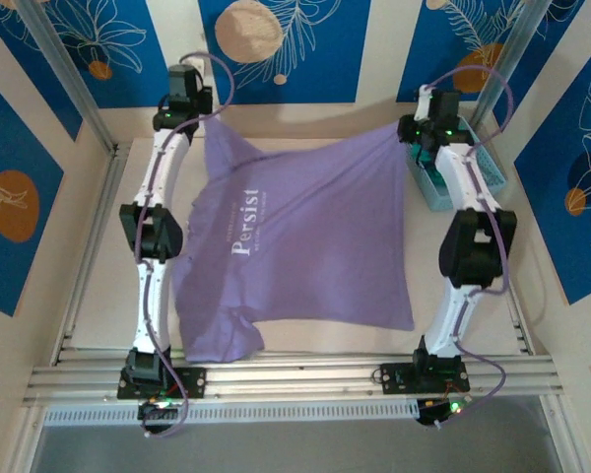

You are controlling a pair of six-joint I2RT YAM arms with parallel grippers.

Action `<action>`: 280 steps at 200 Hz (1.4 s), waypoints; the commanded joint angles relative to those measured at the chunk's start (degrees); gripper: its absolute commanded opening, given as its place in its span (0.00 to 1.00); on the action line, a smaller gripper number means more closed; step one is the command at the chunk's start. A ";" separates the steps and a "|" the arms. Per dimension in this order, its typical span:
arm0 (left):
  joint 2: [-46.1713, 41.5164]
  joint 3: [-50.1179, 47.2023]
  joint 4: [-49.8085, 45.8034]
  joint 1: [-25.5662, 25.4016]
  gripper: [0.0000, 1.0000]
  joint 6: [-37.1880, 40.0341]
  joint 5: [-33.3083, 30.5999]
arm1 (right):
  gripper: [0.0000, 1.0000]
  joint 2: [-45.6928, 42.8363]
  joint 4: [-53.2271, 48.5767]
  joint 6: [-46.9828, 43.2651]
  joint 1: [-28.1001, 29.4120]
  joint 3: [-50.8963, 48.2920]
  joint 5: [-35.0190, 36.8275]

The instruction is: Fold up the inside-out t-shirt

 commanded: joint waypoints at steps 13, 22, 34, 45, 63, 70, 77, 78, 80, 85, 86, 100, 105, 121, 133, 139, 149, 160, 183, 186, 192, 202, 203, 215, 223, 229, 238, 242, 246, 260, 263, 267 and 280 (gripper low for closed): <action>-7.78 -1.82 -4.27 0.99 0.68 -4.58 3.99 | 0.43 -5.83 -1.88 0.25 0.85 0.43 1.90; -12.15 -7.46 -4.90 0.87 0.71 -7.40 4.94 | 0.44 -8.84 -3.68 0.66 1.18 -2.81 2.80; -19.33 -17.22 -5.47 0.81 0.72 -12.28 7.51 | 0.45 -14.41 -4.32 1.79 1.79 -9.83 3.28; -27.46 -30.07 -2.60 0.61 0.73 -17.56 9.55 | 0.46 -19.18 -6.28 3.97 2.48 -15.99 3.41; -41.75 -55.67 9.76 0.17 0.73 -27.79 15.87 | 0.46 -25.76 -11.12 9.07 4.34 -25.97 5.14; -46.80 -65.31 14.57 -0.08 0.73 -31.61 18.02 | 0.46 -29.04 -12.35 11.65 5.03 -31.28 3.75; -51.44 -73.92 18.48 -0.58 0.73 -34.90 18.96 | 0.46 -32.06 -13.27 13.19 5.98 -35.99 4.23; -51.99 -74.99 18.93 -0.74 0.73 -35.26 19.07 | 0.46 -32.41 -13.48 13.44 6.12 -36.63 4.44; -53.23 -77.33 20.15 -1.04 0.73 -35.99 19.34 | 0.46 -33.28 -13.93 14.03 6.40 -37.72 5.13; -55.91 -82.60 22.51 -1.70 0.73 -37.58 19.95 | 0.46 -35.19 -15.29 15.38 7.11 -40.64 6.21; -56.37 -83.50 22.84 -1.79 0.73 -37.87 20.05 | 0.46 -35.55 -15.55 15.59 7.25 -41.15 6.31; -62.35 -94.50 25.57 -3.84 0.73 -40.42 22.28 | 0.46 -40.25 -18.88 18.73 8.81 -47.92 6.74; -64.22 -97.74 25.78 -4.84 0.73 -40.76 22.52 | 0.46 -41.44 -20.39 19.90 9.37 -50.00 6.59; -69.64 -106.44 25.42 -8.16 0.74 -40.45 22.41 | 0.46 -43.62 -24.60 24.12 10.08 -55.13 3.93; -72.48 -111.44 26.45 -10.51 0.75 -40.00 23.26 | 0.45 -44.66 -25.67 27.75 10.21 -59.17 1.47; -73.34 -112.58 25.32 -11.36 0.75 -39.60 23.53 | 0.45 -44.96 -25.90 29.44 10.65 -61.08 0.76; -74.35 -113.98 23.70 -12.83 0.75 -38.75 23.77 | 0.45 -44.89 -27.16 32.04 11.13 -63.39 0.27; -75.50 -115.37 22.71 -14.47 0.75 -38.08 24.13 | 0.45 -44.52 -28.25 34.08 11.20 -65.57 -0.31; -78.77 -117.80 21.15 -16.92 0.75 -38.60 23.64 | 0.44 -43.59 -32.38 38.14 13.45 -64.86 1.20; -79.19 -117.93 20.66 -17.13 0.75 -38.60 23.38 | 0.43 -43.47 -32.89 38.58 13.79 -64.81 1.80; -79.93 -118.05 19.68 -17.40 0.75 -38.49 22.71 | 0.44 -43.35 -33.96 39.77 14.39 -64.94 2.96; -80.93 -117.90 18.23 -17.75 0.76 -37.80 21.80 | 0.43 -43.42 -34.84 41.43 14.52 -65.50 2.73; -81.01 -117.90 18.06 -17.77 0.76 -37.76 21.72 | 0.43 -43.41 -34.91 41.58 14.48 -65.58 2.73; -81.57 -117.25 15.71 -17.78 0.76 -36.66 21.11 | 0.43 -43.98 -35.45 43.21 14.36 -66.41 2.84; -81.86 -116.82 14.50 -17.78 0.76 -35.87 20.92 | 0.43 -44.26 -36.18 44.33 14.73 -66.25 4.14; -81.99 -116.59 14.06 -17.86 0.76 -35.45 20.78 | 0.43 -44.33 -36.70 44.84 14.74 -66.11 4.41; -82.28 -116.28 13.24 -17.82 0.76 -35.18 20.51 | 0.43 -44.37 -37.36 45.51 14.88 -65.95 4.88; -82.32 -116.15 13.05 -17.87 0.76 -34.99 20.49 | 0.43 -44.29 -37.69 45.92 15.16 -65.95 5.39; -82.40 -116.01 12.83 -17.87 0.76 -34.90 20.49 | 0.43 -44.27 -37.97 46.41 15.48 -65.93 5.95; -82.36 -115.72 12.75 -17.87 0.76 -34.91 20.39 | 0.43 -43.89 -38.16 47.79 15.75 -66.52 6.42; -82.34 -115.63 12.76 -17.87 0.76 -34.84 20.35 | 0.43 -43.79 -38.00 48.04 15.71 -66.83 6.32; -82.28 -115.49 12.75 -17.86 0.76 -34.89 20.40 | 0.43 -43.64 -37.62 48.29 15.74 -67.24 6.04; -82.02 -115.26 12.97 -17.86 0.76 -34.91 20.40 | 0.43 -43.05 -37.24 48.96 16.06 -67.79 6.62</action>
